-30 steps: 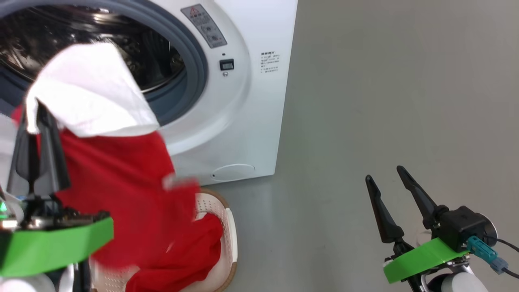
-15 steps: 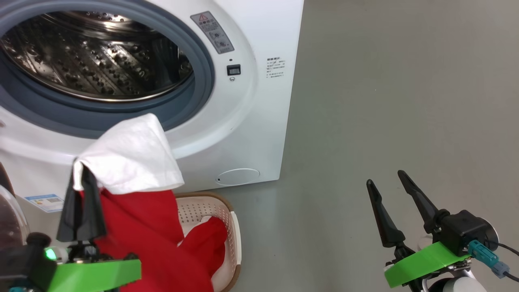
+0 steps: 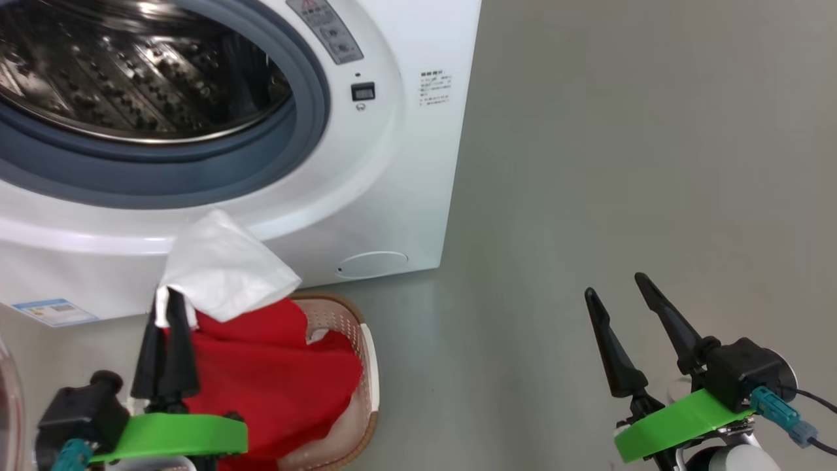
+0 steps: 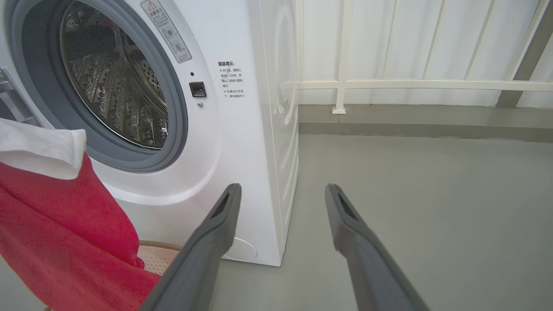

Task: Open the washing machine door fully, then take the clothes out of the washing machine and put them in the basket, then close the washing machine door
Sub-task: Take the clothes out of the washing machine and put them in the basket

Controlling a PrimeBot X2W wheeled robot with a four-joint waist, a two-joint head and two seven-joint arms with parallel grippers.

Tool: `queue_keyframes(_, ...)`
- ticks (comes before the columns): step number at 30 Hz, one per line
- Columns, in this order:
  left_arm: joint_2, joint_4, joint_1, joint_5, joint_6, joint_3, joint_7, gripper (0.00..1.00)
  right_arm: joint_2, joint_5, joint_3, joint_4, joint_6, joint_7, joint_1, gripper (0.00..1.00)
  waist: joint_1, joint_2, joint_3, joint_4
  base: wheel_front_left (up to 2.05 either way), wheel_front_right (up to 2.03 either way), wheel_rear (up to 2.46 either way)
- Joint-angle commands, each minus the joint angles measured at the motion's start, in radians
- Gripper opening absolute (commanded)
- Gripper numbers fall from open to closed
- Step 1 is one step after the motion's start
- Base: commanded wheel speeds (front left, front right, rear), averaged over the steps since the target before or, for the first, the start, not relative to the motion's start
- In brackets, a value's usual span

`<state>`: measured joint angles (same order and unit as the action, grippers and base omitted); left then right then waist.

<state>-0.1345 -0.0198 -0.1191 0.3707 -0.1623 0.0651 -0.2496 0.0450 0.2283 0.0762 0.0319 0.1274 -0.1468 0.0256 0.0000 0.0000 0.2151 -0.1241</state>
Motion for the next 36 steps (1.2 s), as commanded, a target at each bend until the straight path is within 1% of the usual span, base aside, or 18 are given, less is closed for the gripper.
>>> queue_keyframes(1, 0.007, -0.006, -0.035, -0.011, 0.022, -0.044, -0.012, 0.0, 0.005, 0.004, 0.022, -0.024, 0.003, -0.011, 0.039, 1.0, 0.0, 0.0, 0.03, -0.012, 0.0, 0.0, 0.0)
queue_keyframes(6, 0.052, -0.117, -0.066, -0.037, 0.08, -0.081, -0.012, 0.0, 0.005, 0.009, 0.025, -0.023, 0.003, -0.023, 0.067, 1.0, 0.0, 0.0, 0.09, -0.022, 0.0, 0.0, 0.0)
queue_keyframes(10, 0.071, -0.186, -0.115, -0.068, 0.126, -0.123, -0.012, 0.0, 0.005, 0.014, 0.024, -0.026, 0.003, -0.034, 0.096, 1.0, 0.0, 0.0, 0.153, -0.031, 0.0, 0.0, 0.0)
queue_keyframes(14, 0.08, -0.243, -0.162, -0.09, 0.157, -0.165, -0.012, 0.0, 0.005, 0.015, 0.019, -0.03, 0.003, -0.044, 0.124, 1.0, 0.0, 0.0, 0.218, -0.037, 0.0, 0.0, 0.0)
queue_keyframes(15, 0.08, -0.243, -0.162, -0.09, 0.157, -0.165, -0.012, 0.0, 0.005, 0.015, 0.019, -0.03, 0.003, -0.044, 0.124, 1.0, 0.0, 0.0, 0.218, -0.037, 0.0, 0.0, 0.0)
queue_keyframes(17, 0.082, -0.281, -0.18, -0.102, 0.171, -0.175, -0.012, 0.0, 0.005, 0.016, 0.02, -0.031, 0.003, -0.048, 0.137, 1.0, 0.0, 0.0, 0.248, -0.041, 0.0, 0.0, 0.0)
queue_keyframes(23, 0.084, -0.425, -0.23, -0.109, 0.197, -0.172, -0.012, 0.0, 0.005, 0.02, 0.026, -0.028, 0.003, -0.062, 0.174, 1.0, 0.0, 0.0, 0.325, -0.044, 0.0, 0.0, 0.0)
queue_keyframes(32, 0.084, -0.661, -0.31, -0.087, 0.209, -0.154, -0.012, 0.0, 0.005, 0.034, 0.046, -0.009, 0.003, -0.081, 0.218, 1.0, 0.0, 0.0, 0.386, -0.047, 0.0, 0.0, 0.0)
queue_keyframes(33, 0.084, -0.704, -0.326, -0.085, 0.212, -0.153, -0.012, 0.0, 0.005, 0.035, 0.049, -0.002, 0.003, -0.084, 0.224, 1.0, 0.0, 0.0, 0.391, -0.05, 0.0, 0.0, 0.0)
queue_keyframes(36, 0.084, -0.747, -0.351, -0.086, 0.216, -0.157, -0.012, 0.0, 0.005, 0.037, 0.053, 0.005, 0.003, -0.087, 0.231, 1.0, 0.0, 0.0, 0.396, -0.053, 0.0, 0.0, 0.0)
